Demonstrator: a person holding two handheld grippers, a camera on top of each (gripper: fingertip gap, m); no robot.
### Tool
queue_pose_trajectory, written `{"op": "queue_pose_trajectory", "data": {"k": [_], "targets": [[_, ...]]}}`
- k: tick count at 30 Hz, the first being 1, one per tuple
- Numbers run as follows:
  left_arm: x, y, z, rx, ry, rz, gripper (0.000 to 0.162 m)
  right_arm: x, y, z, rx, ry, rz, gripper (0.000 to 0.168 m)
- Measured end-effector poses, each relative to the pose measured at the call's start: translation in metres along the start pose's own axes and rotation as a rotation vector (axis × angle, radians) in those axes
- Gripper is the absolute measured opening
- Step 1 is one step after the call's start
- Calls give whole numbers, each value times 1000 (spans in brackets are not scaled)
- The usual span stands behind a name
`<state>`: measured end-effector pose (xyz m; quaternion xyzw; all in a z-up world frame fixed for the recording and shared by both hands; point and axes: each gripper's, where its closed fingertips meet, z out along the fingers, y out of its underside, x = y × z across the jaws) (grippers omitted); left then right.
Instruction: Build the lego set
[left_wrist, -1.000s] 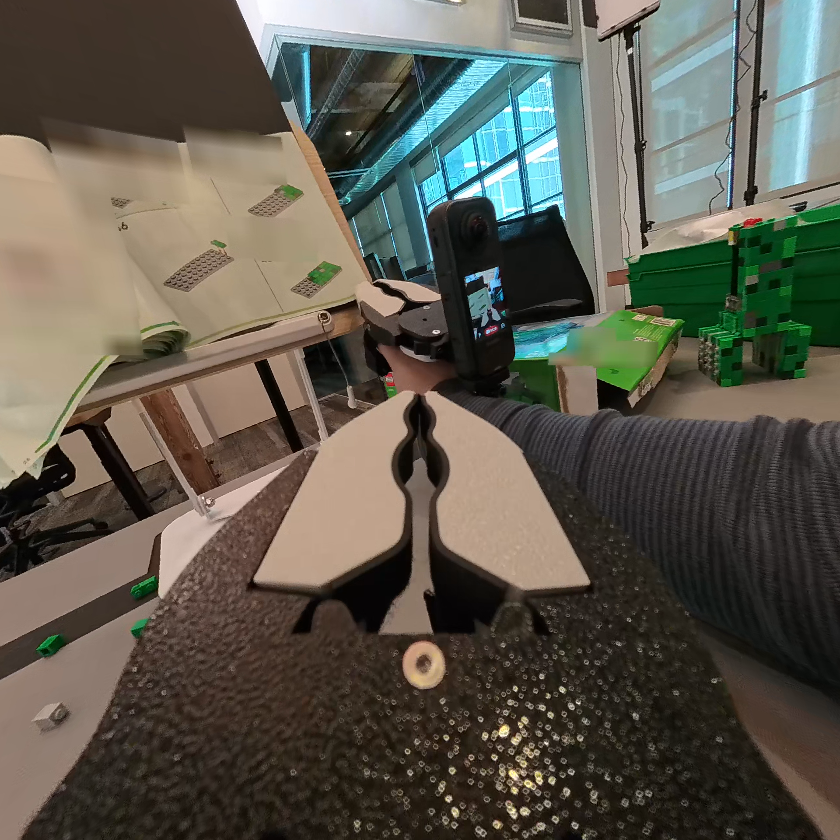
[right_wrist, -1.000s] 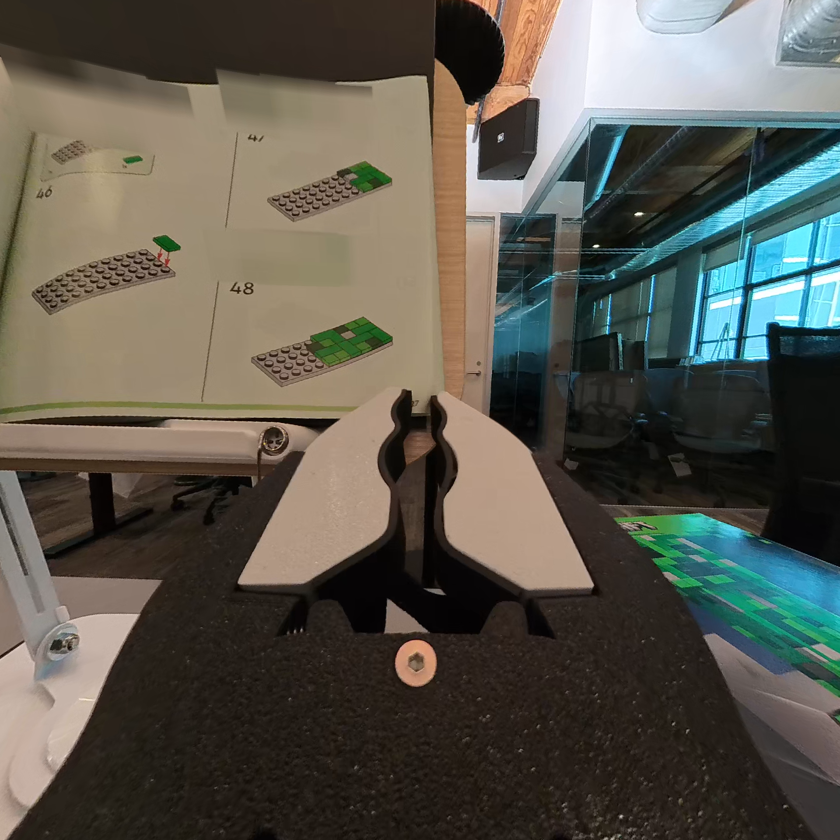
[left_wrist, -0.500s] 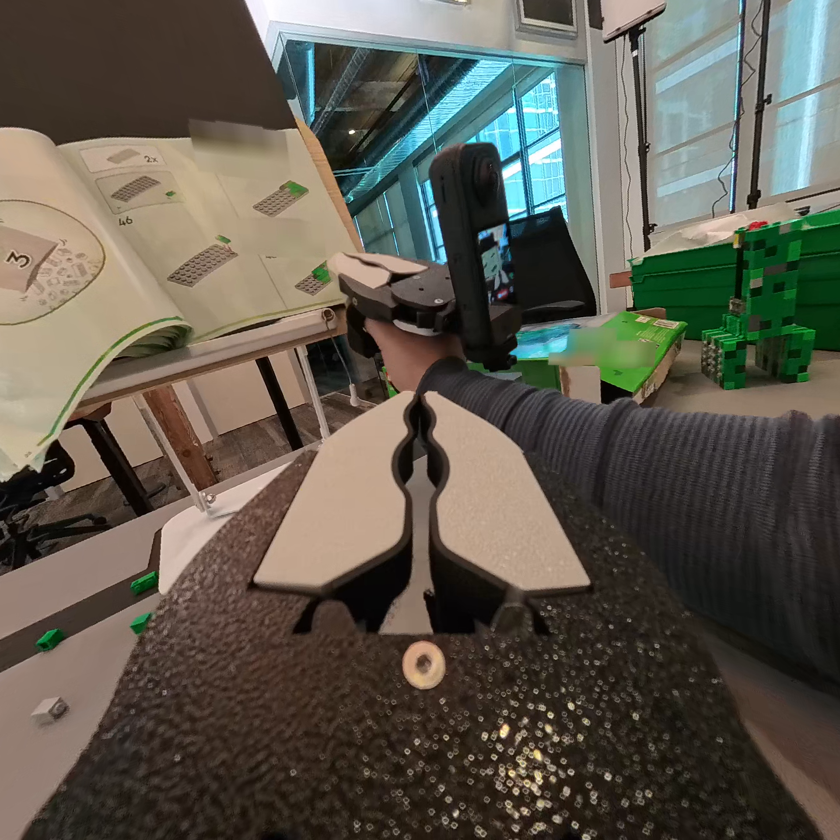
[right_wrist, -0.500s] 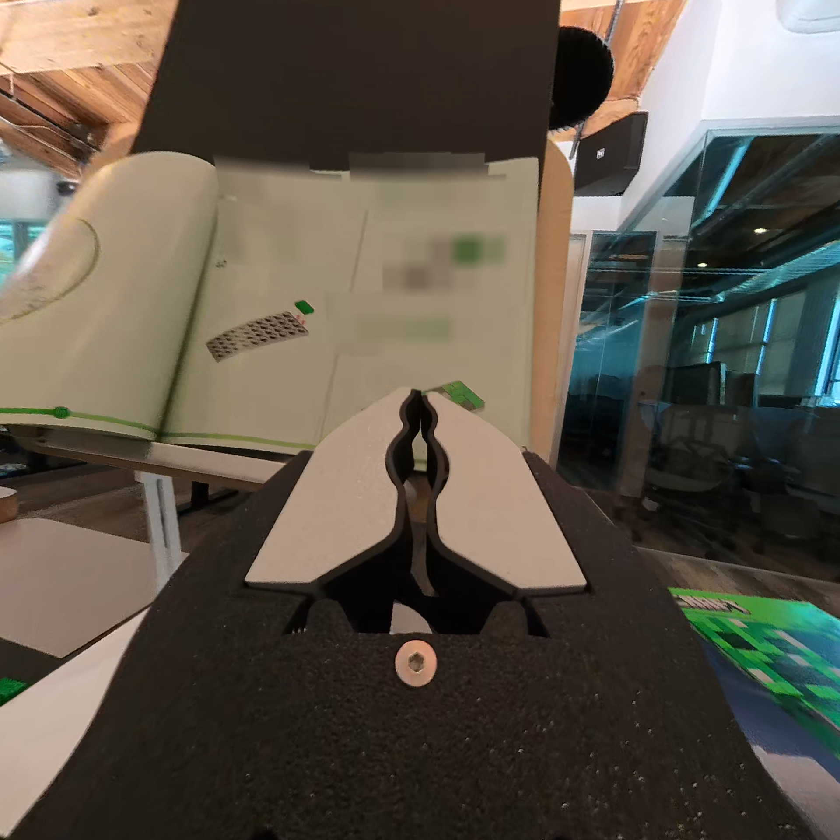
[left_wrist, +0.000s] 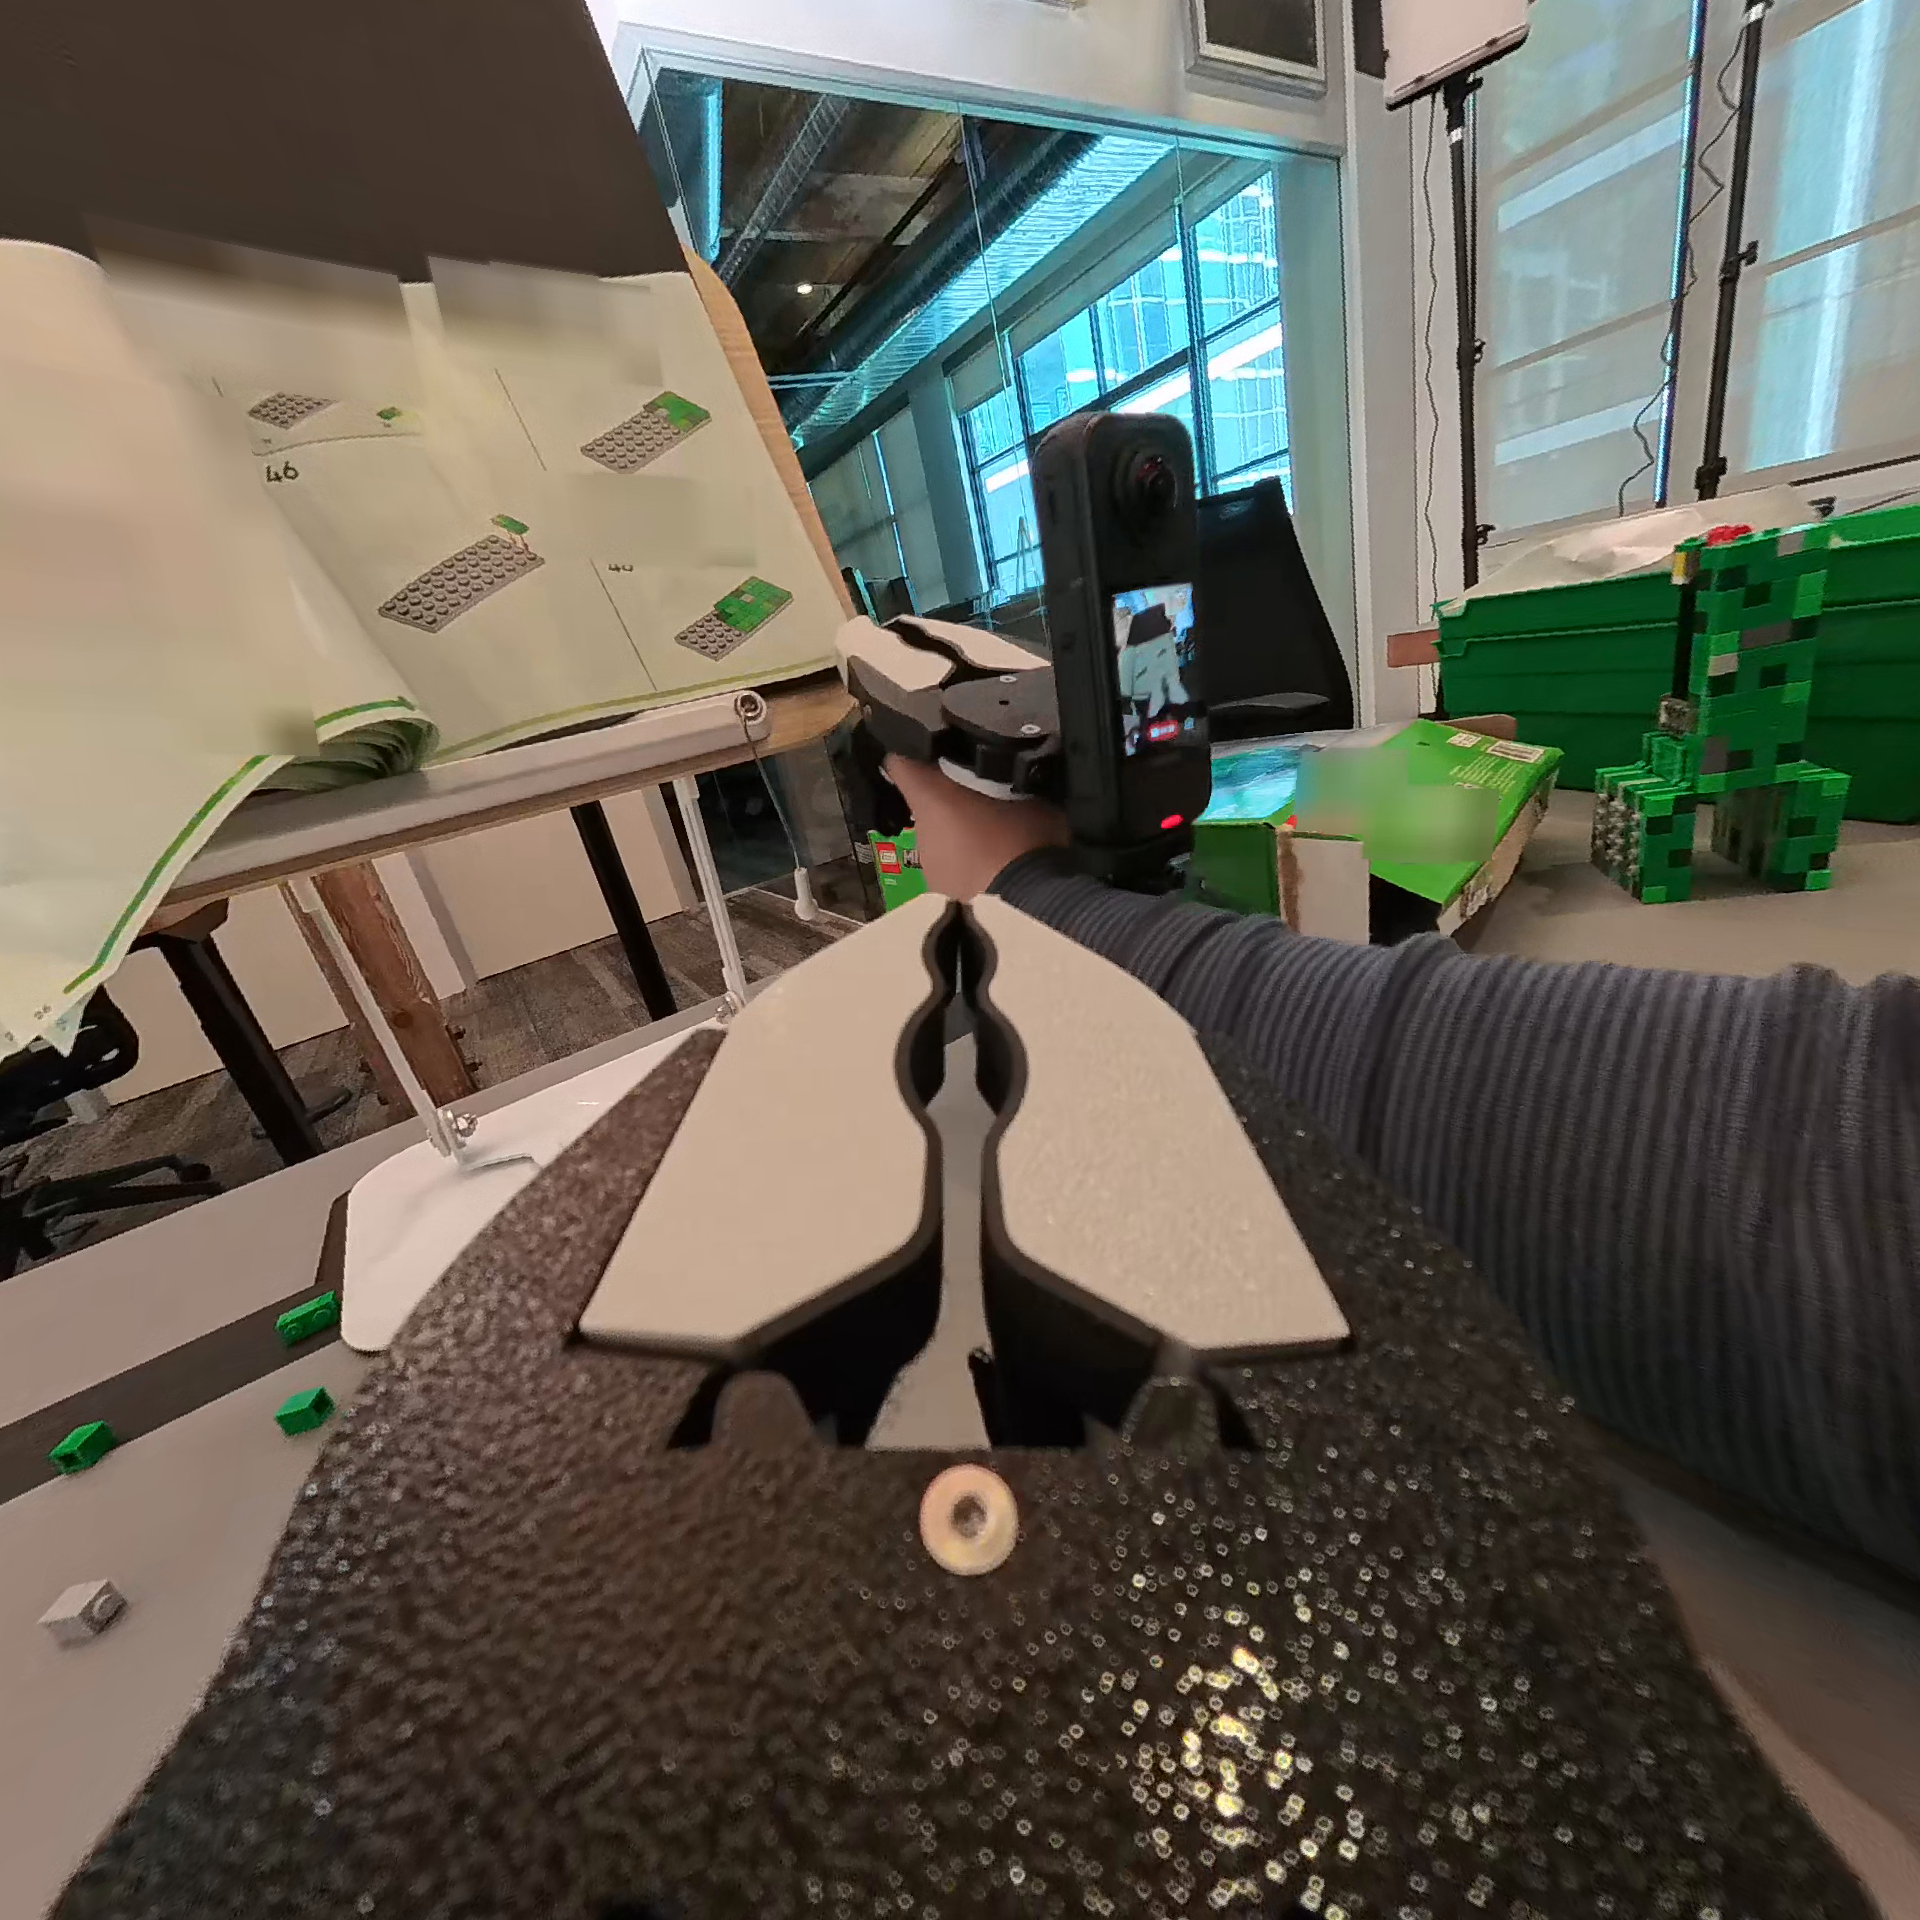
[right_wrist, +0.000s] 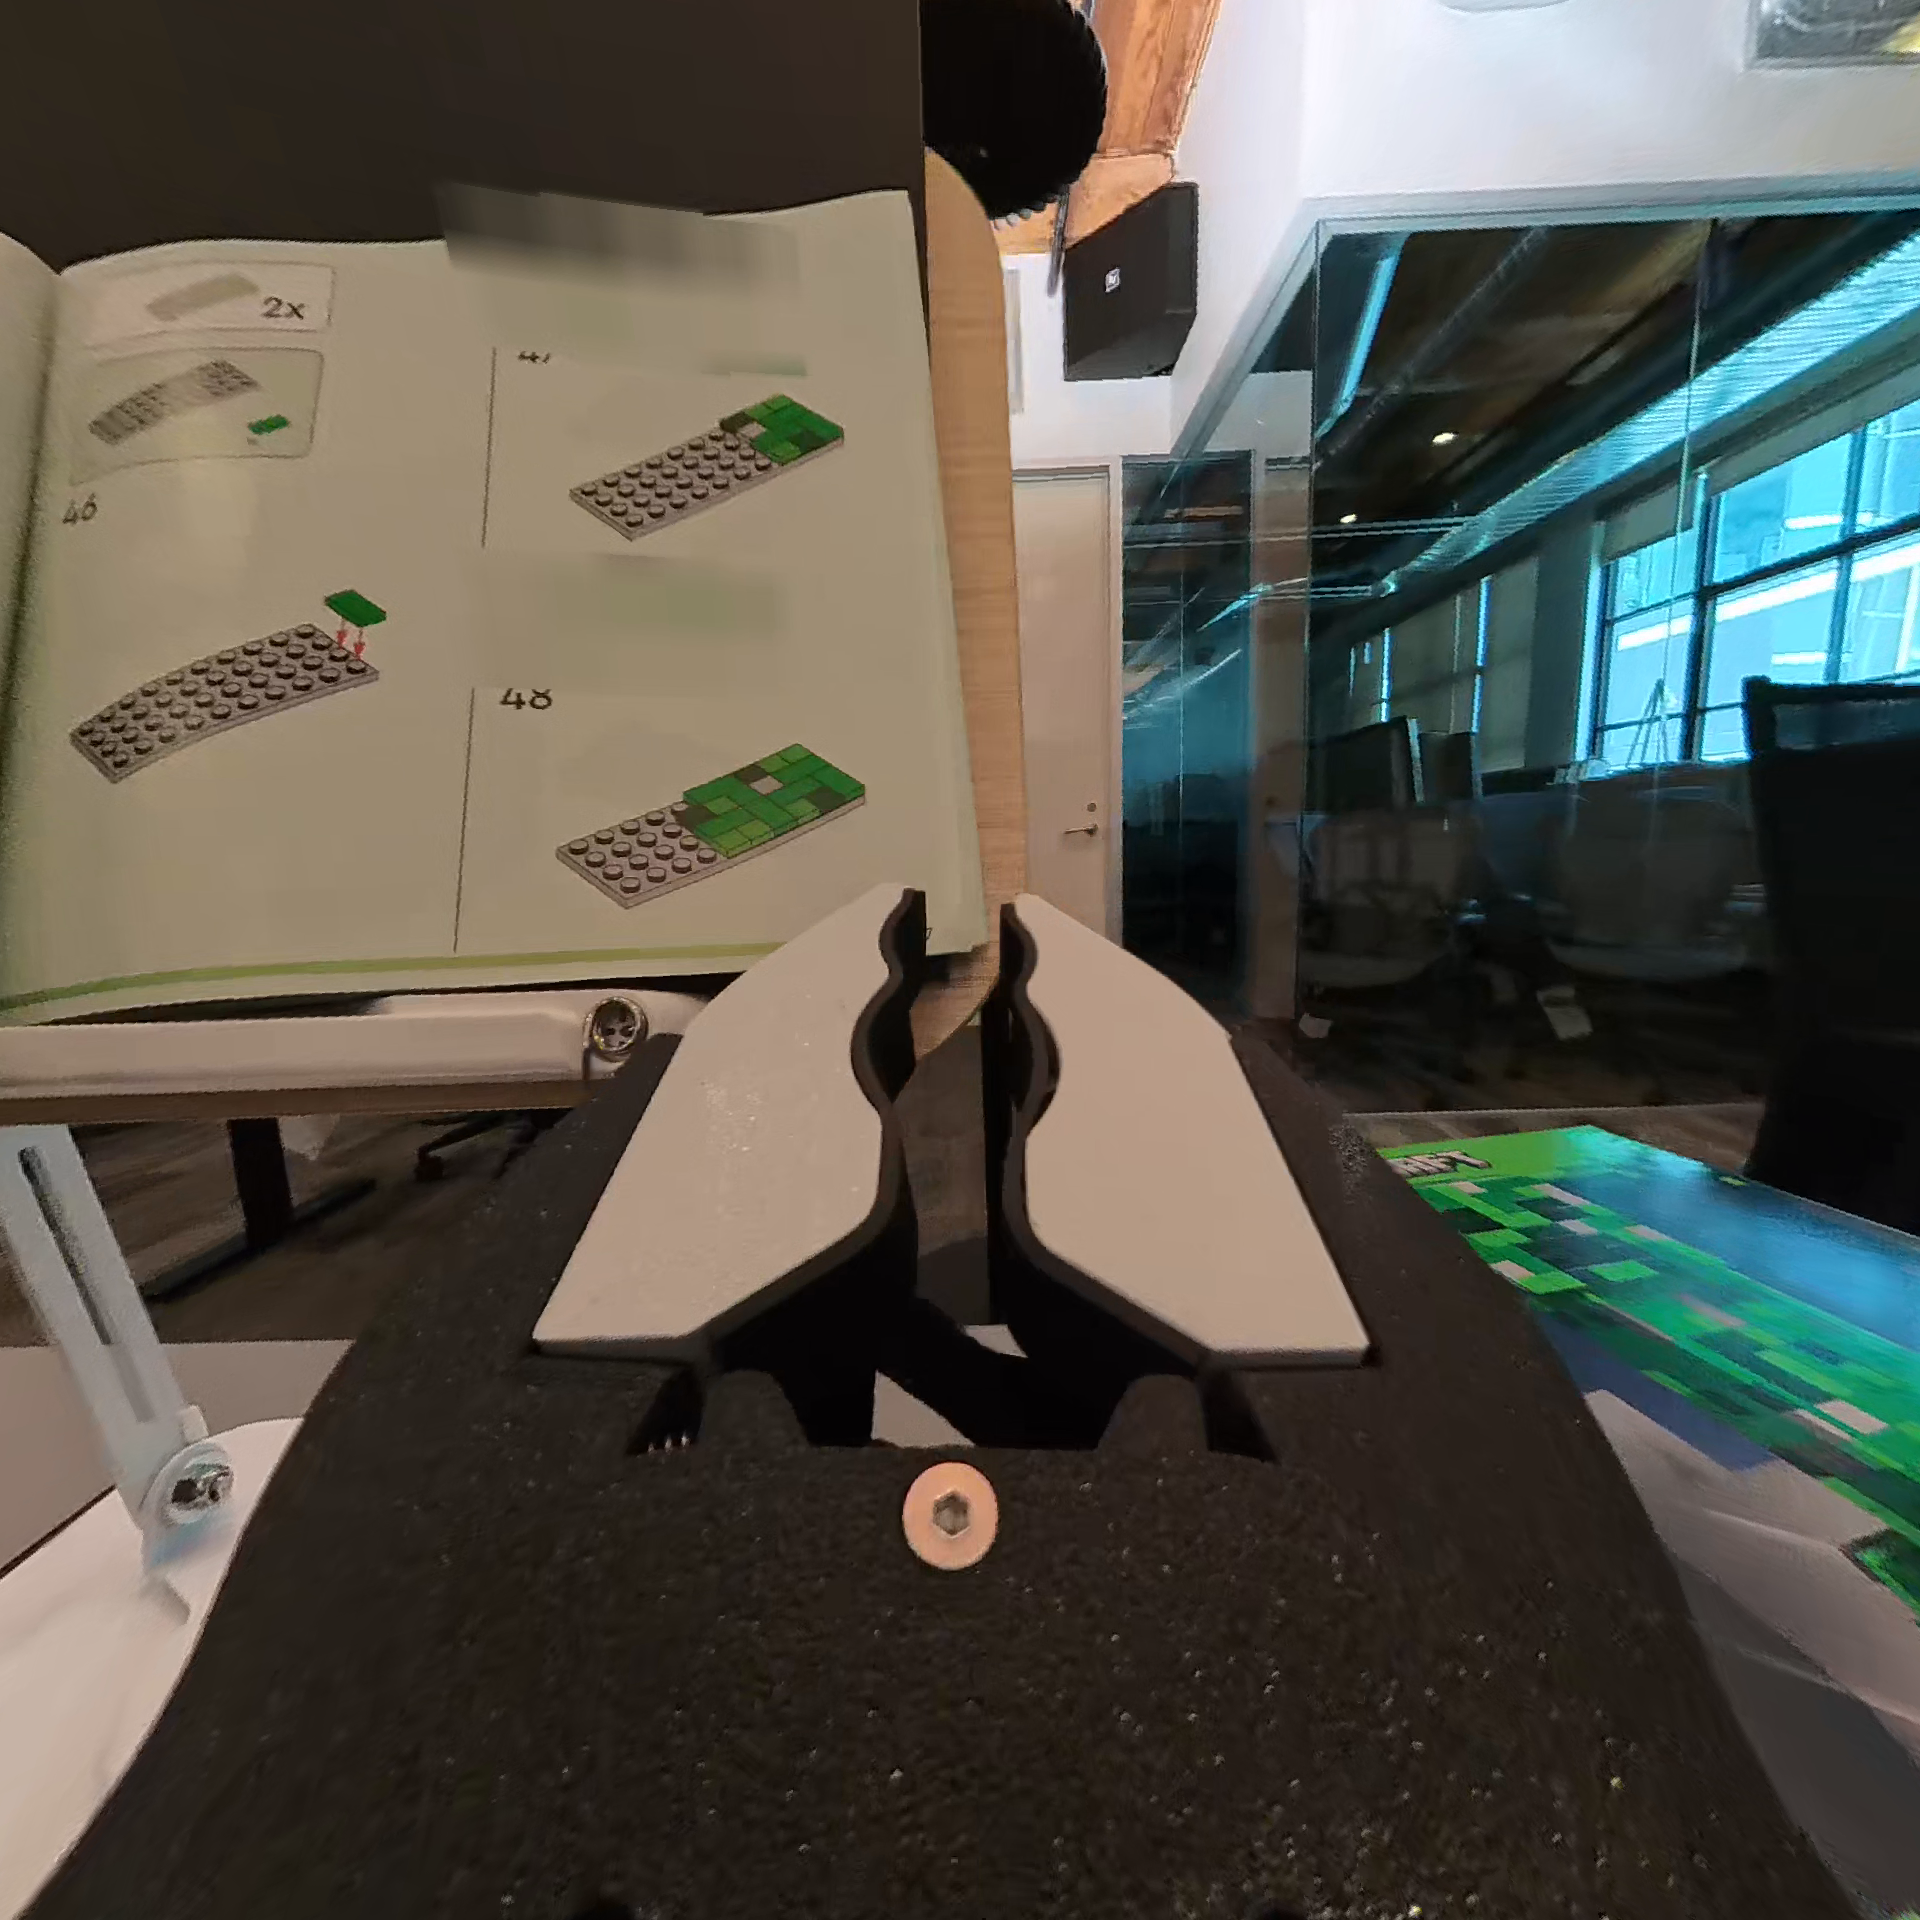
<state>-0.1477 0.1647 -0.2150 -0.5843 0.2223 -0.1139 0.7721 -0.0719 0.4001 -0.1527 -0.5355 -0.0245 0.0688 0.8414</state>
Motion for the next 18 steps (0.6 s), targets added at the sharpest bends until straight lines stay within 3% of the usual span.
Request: {"op": "queue_pose_trajectory", "data": {"k": [18], "targets": [[1, 2, 0, -8, 9, -15, 0, -5, 7, 3, -42, -34, -8, 6]]}}
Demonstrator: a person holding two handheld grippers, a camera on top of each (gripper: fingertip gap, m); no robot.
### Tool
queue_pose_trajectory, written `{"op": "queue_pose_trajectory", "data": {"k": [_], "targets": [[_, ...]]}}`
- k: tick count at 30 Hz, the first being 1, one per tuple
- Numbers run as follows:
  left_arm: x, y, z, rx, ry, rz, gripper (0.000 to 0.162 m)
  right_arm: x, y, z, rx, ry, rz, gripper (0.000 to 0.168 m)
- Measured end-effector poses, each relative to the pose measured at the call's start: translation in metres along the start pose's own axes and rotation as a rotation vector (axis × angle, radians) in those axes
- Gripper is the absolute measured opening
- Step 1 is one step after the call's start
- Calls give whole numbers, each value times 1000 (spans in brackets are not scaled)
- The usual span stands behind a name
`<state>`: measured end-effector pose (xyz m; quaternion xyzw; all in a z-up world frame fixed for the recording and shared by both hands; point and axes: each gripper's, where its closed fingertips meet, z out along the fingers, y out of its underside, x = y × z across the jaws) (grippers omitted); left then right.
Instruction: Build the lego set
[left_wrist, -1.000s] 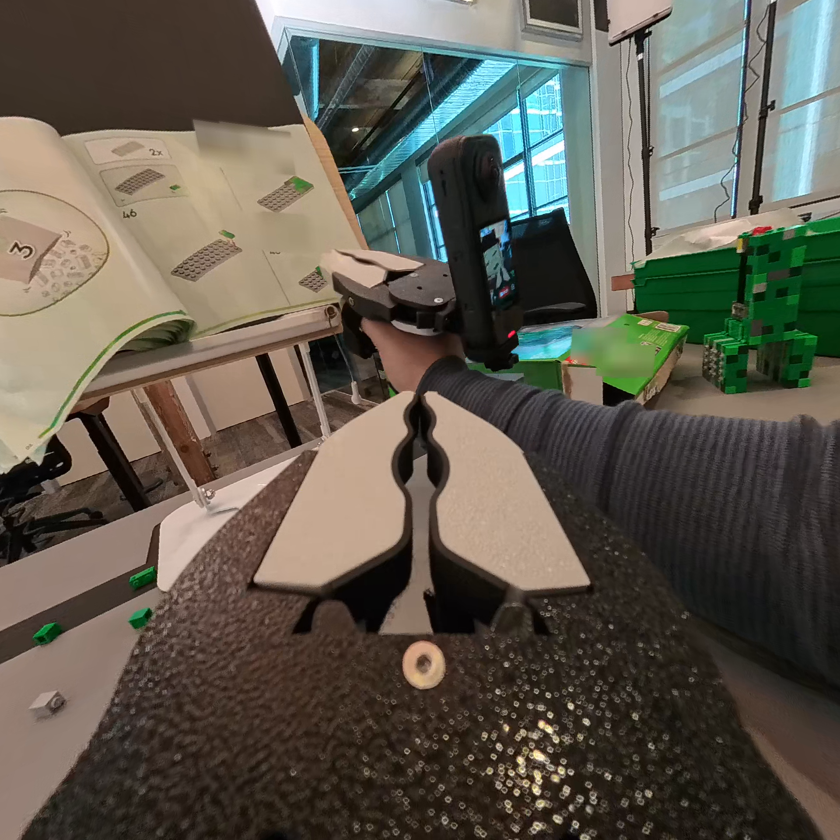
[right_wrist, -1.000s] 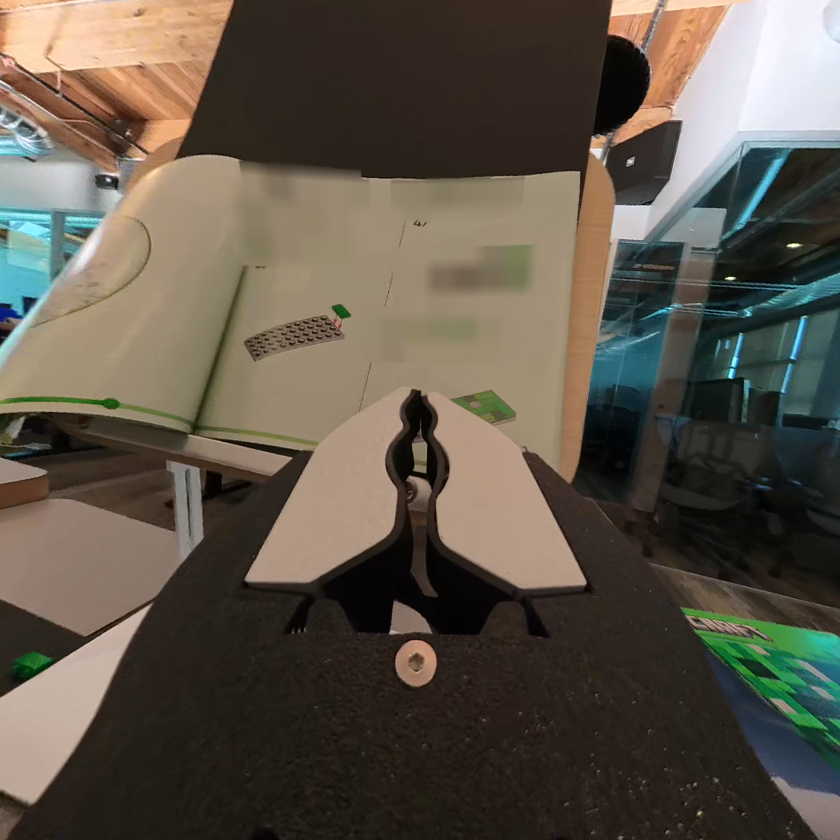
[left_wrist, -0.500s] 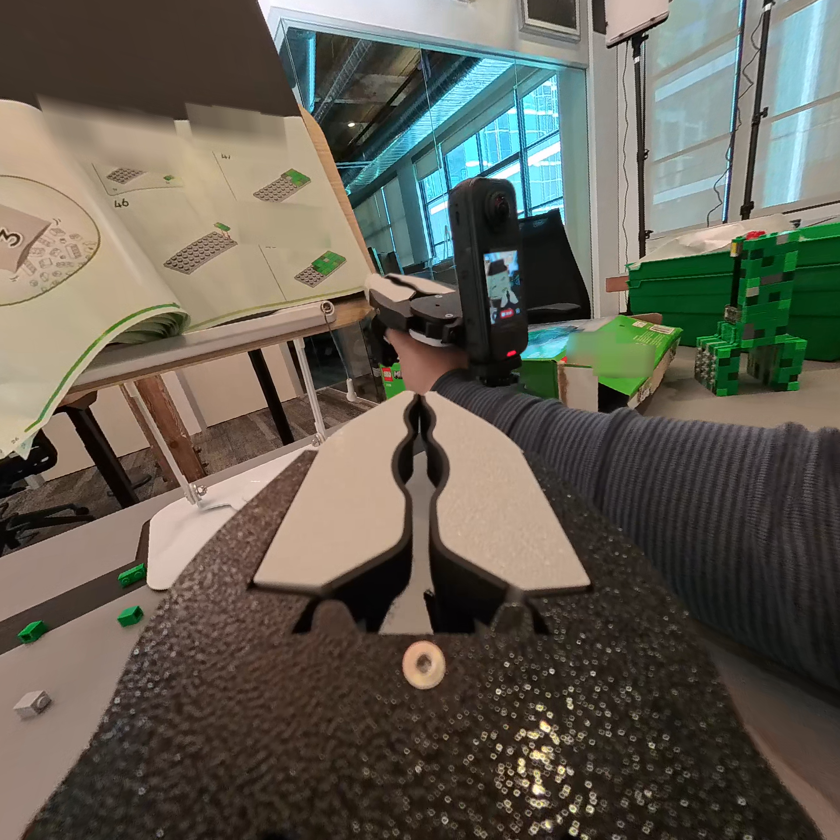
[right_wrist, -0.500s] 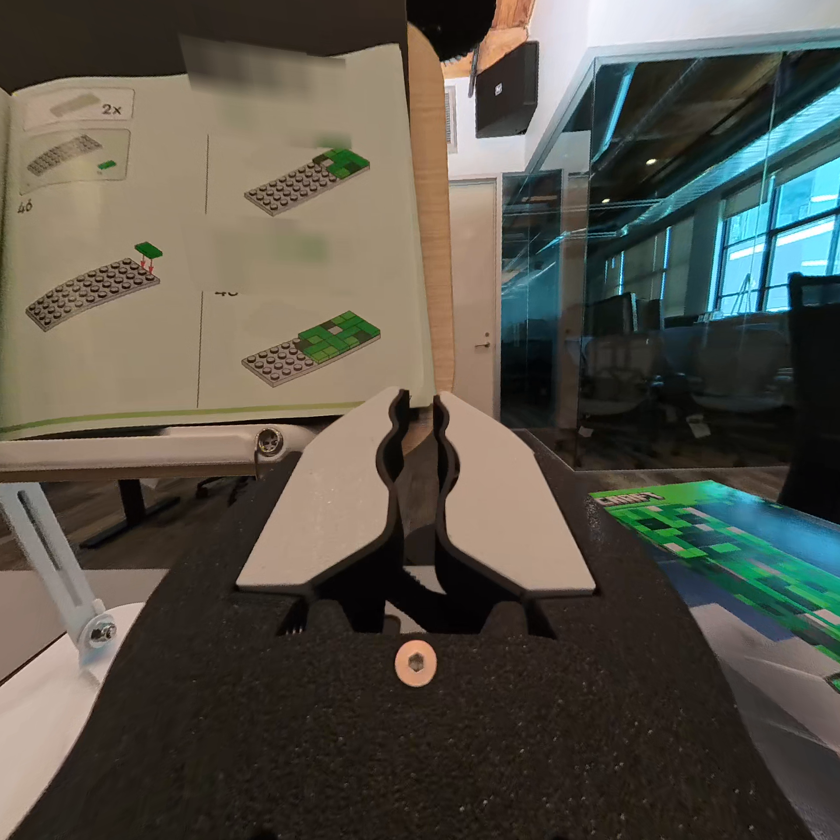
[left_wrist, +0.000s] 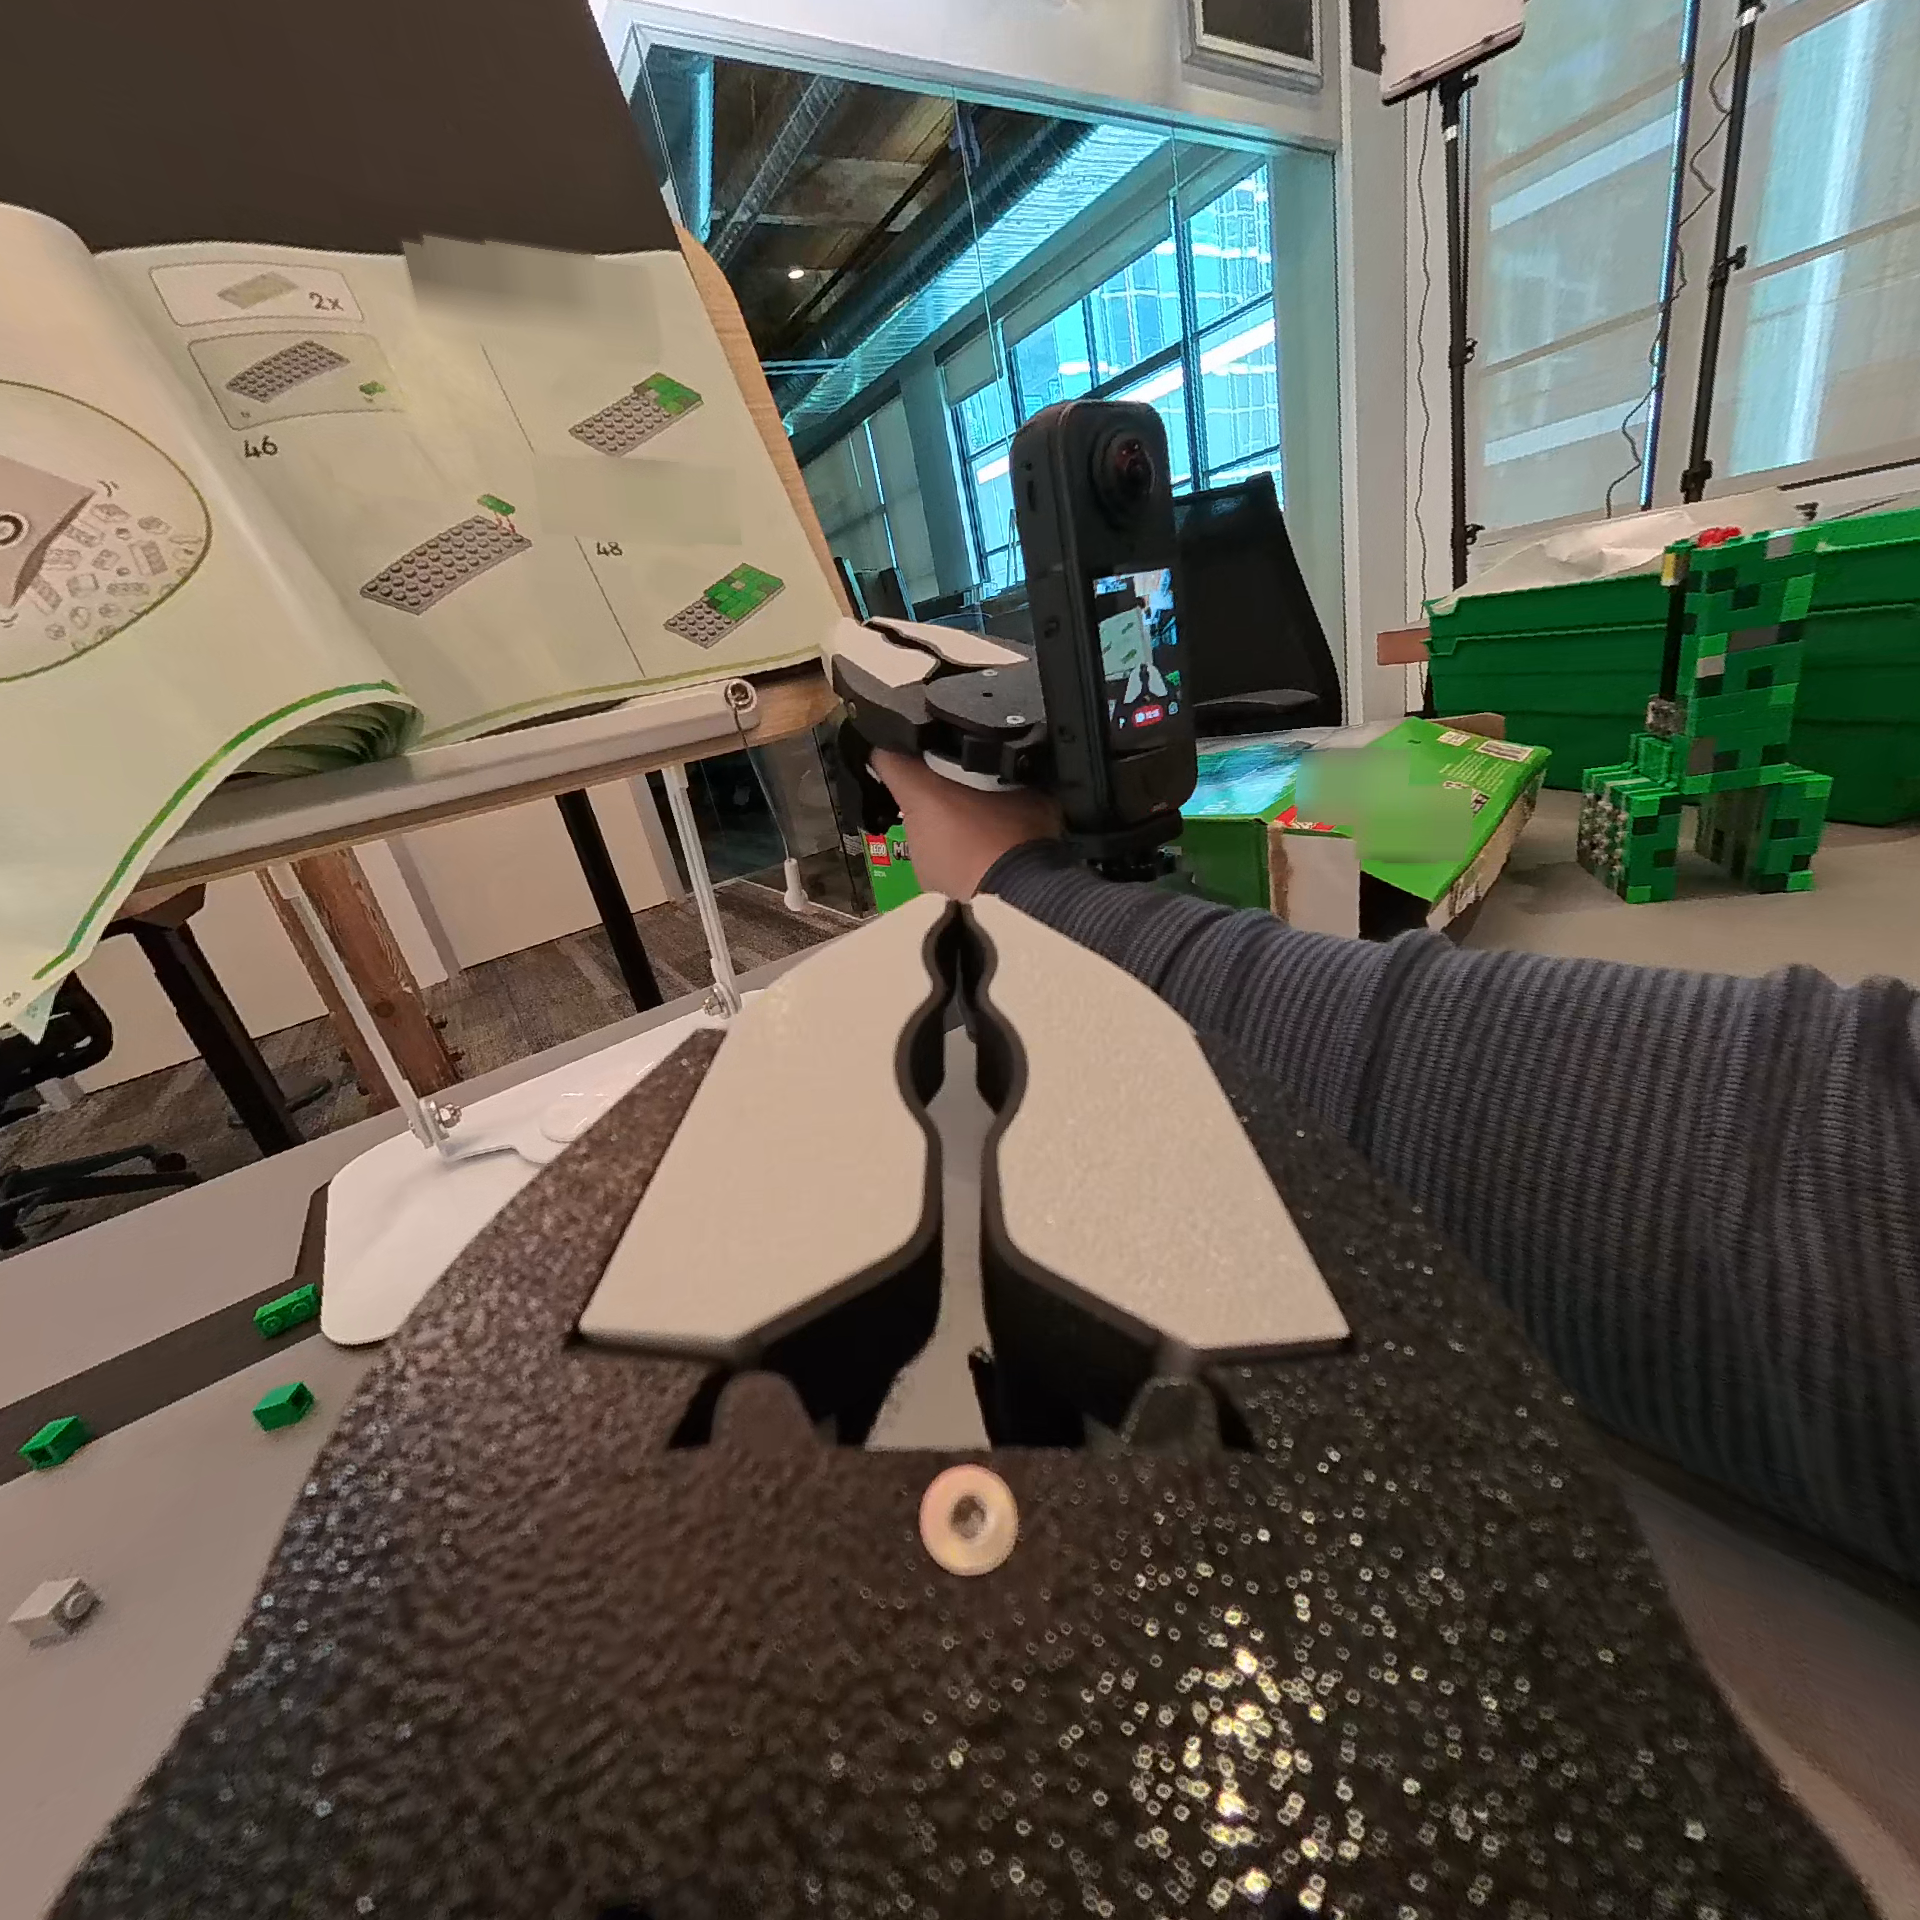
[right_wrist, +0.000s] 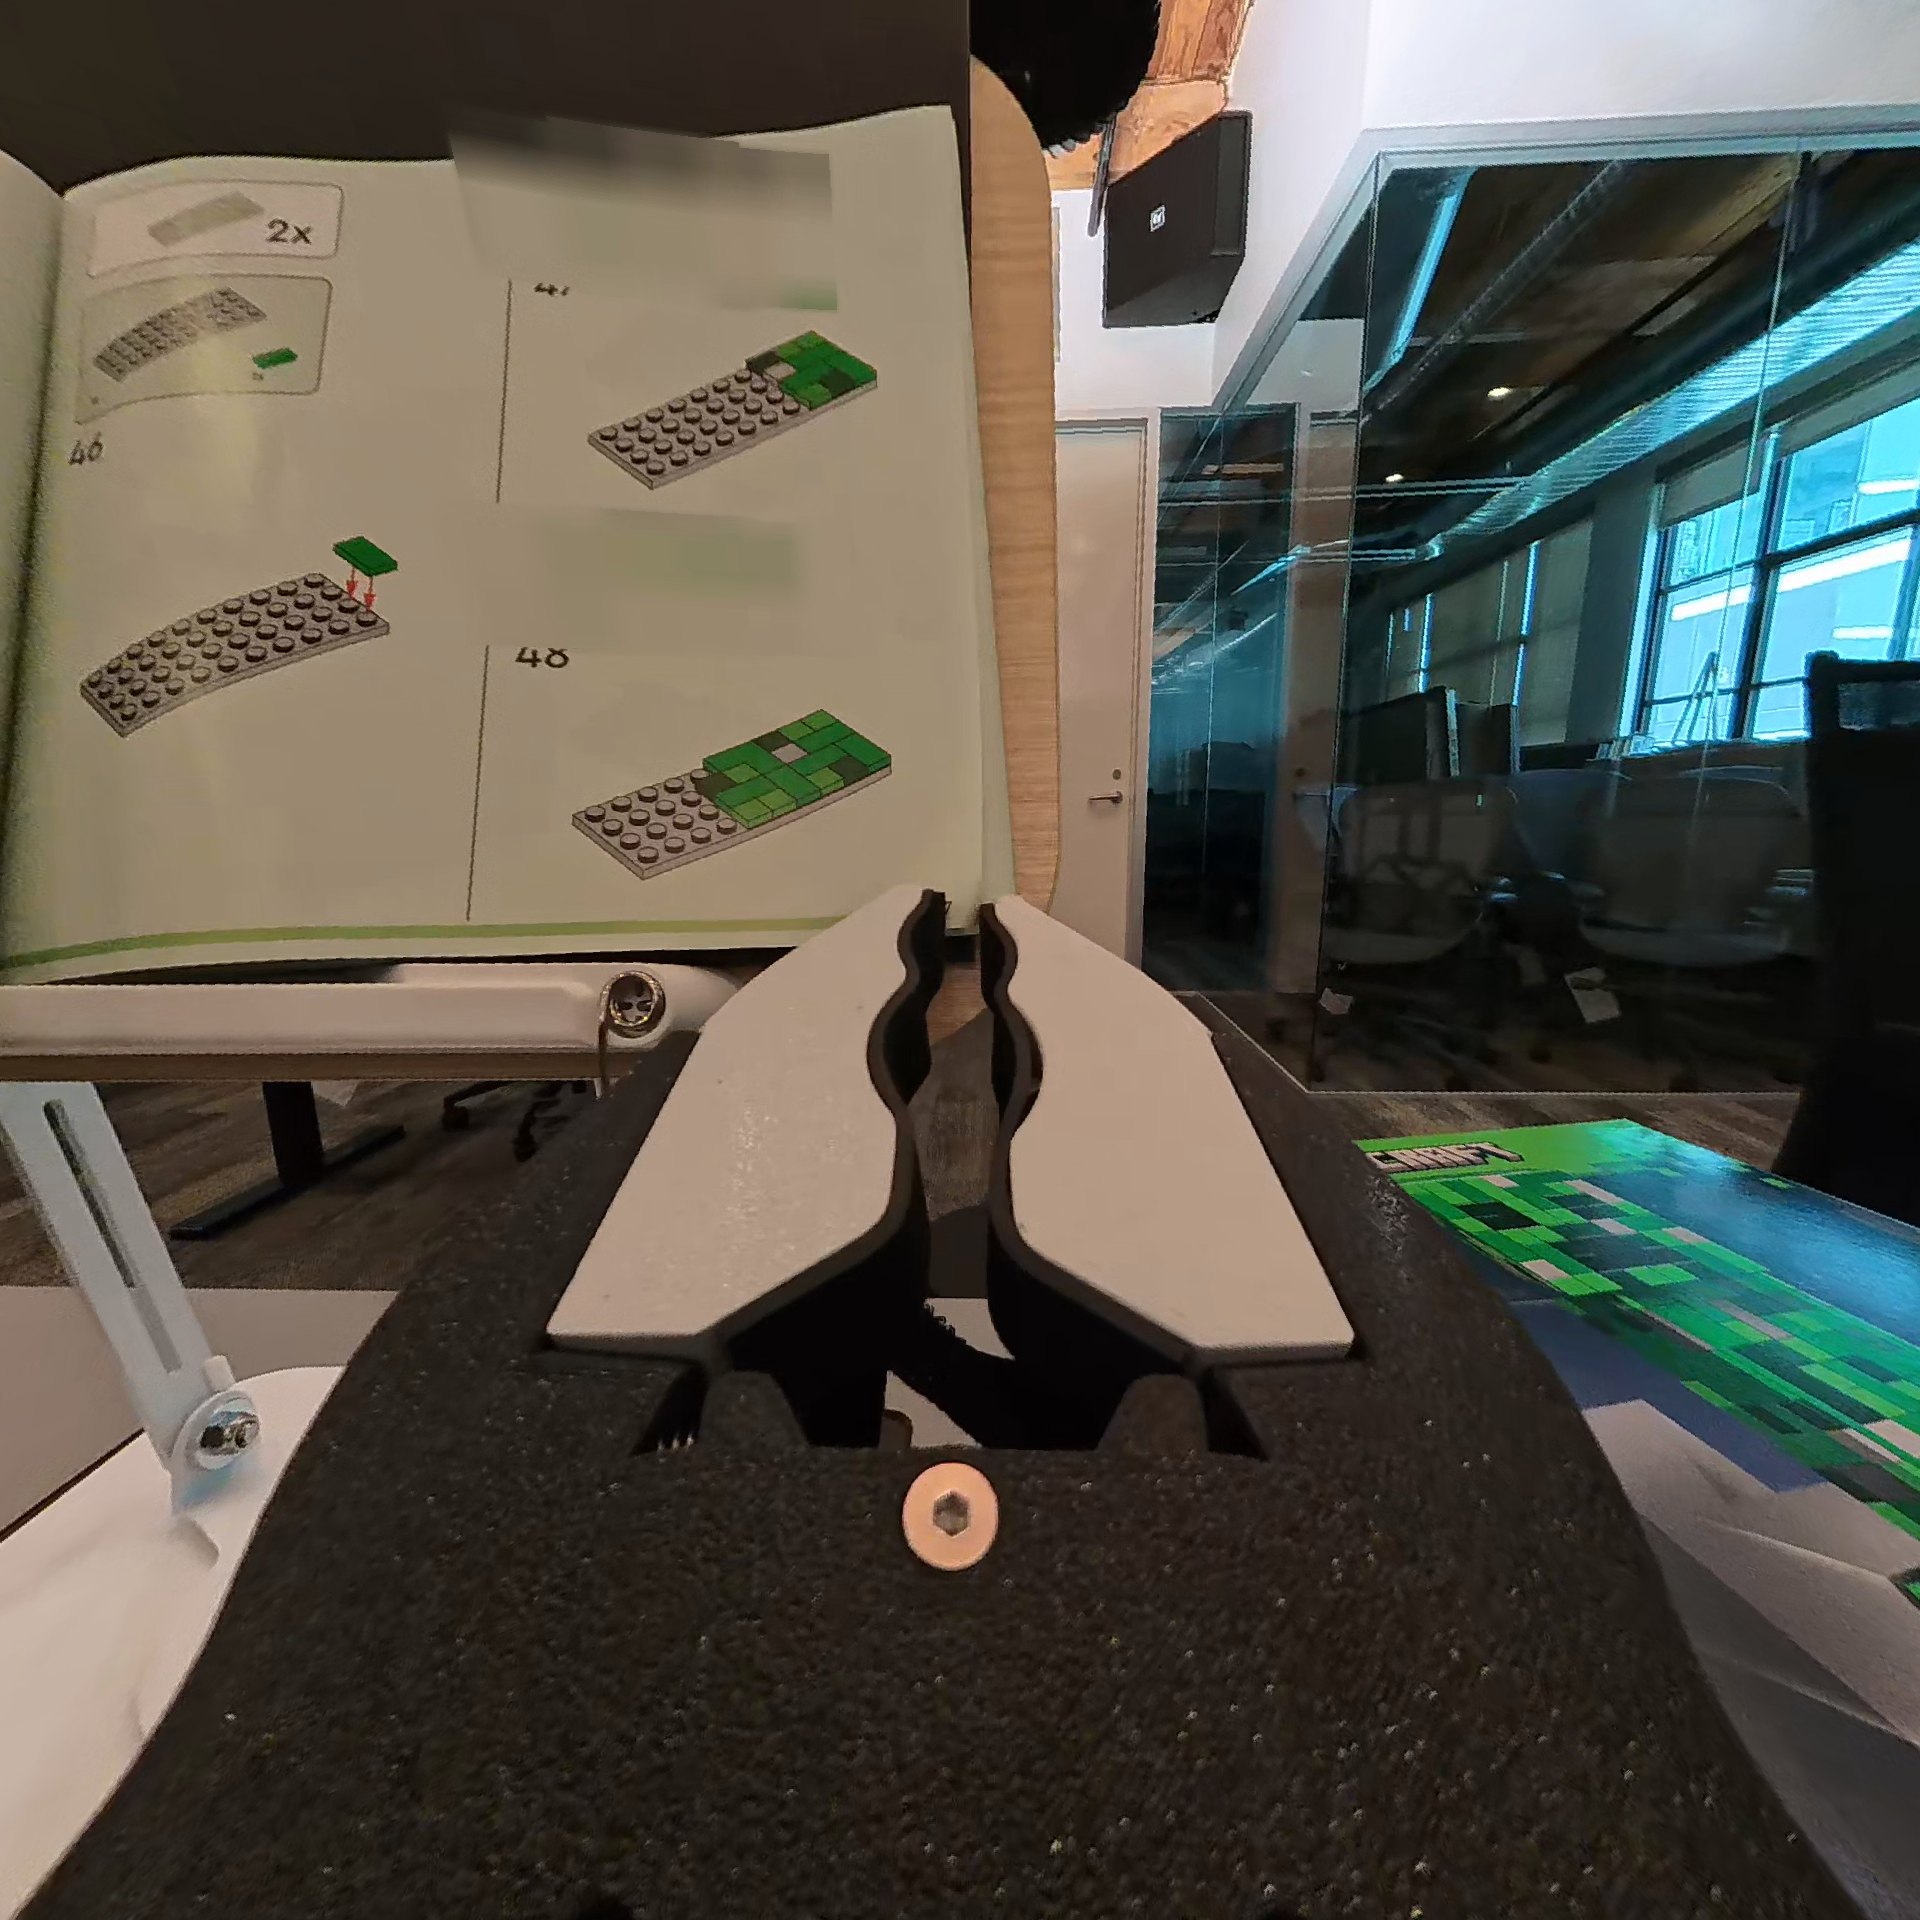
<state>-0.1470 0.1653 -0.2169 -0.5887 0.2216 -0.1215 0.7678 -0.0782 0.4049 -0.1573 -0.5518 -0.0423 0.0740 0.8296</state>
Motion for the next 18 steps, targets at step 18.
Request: {"op": "queue_pose_trajectory", "data": {"k": [18], "targets": [[1, 1, 2, -7, 11, -8, 0, -11, -10, 5, -29, -67, -38, 0]]}}
